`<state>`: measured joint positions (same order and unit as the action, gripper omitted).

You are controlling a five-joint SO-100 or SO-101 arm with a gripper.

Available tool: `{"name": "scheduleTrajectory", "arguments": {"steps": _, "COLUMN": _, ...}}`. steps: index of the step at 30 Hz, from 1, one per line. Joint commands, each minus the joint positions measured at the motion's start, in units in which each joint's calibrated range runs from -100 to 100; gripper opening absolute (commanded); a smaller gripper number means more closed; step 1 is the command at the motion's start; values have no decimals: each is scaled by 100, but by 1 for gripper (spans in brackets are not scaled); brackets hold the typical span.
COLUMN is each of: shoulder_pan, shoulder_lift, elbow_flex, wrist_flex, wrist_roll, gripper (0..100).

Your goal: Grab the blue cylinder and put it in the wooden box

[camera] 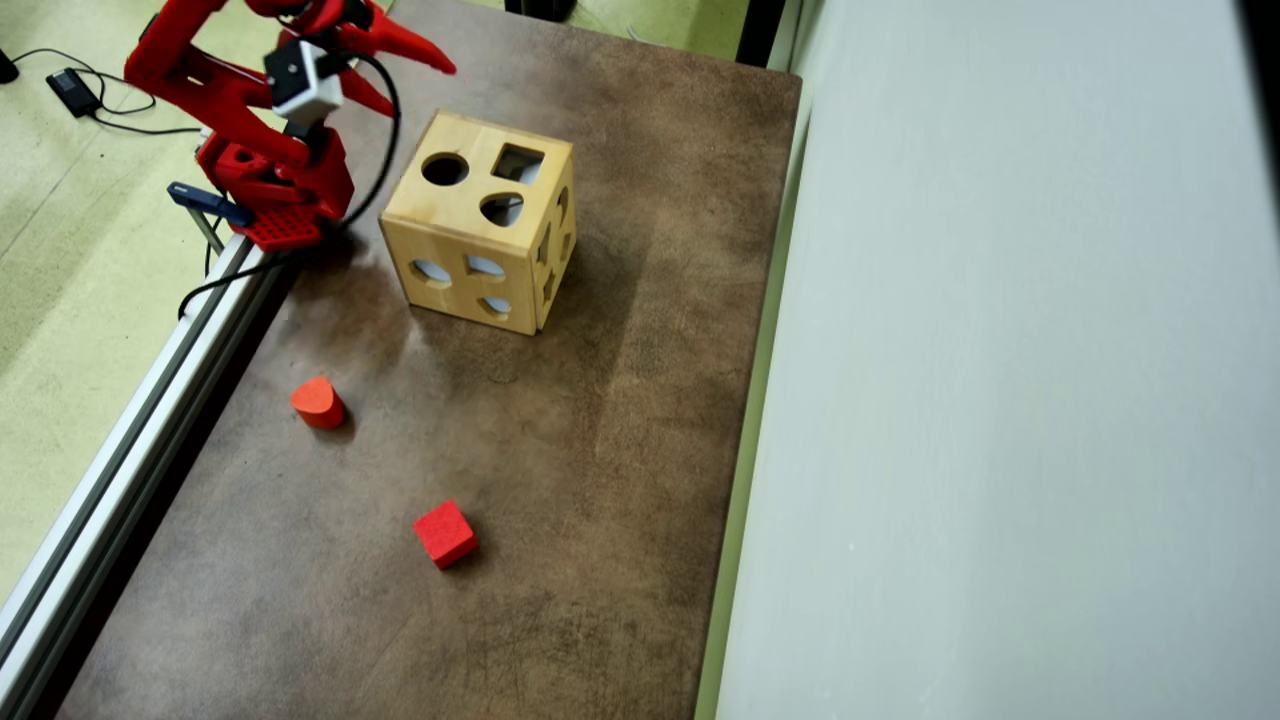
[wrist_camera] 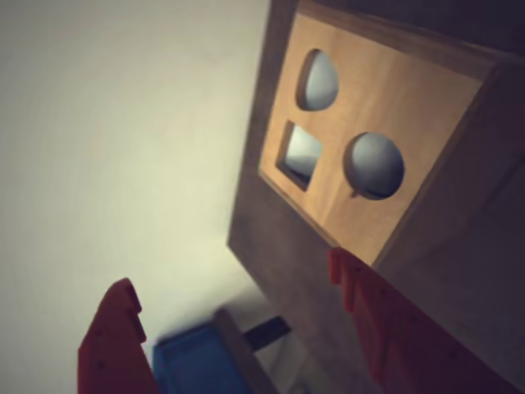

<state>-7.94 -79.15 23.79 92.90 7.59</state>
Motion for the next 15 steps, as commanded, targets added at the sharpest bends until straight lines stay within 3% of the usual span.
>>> {"name": "scheduleTrajectory", "arguments": {"steps": 1, "shoulder_pan": 29, "shoulder_lift": -947, "elbow_flex": 152, "wrist_flex": 3, "wrist_roll": 5, "gripper": 35}}
{"name": "scheduleTrajectory", "arguments": {"steps": 15, "shoulder_pan": 400, "shoulder_lift": -1584, "elbow_flex": 152, "wrist_flex": 11, "wrist_roll": -10, "gripper": 35}}
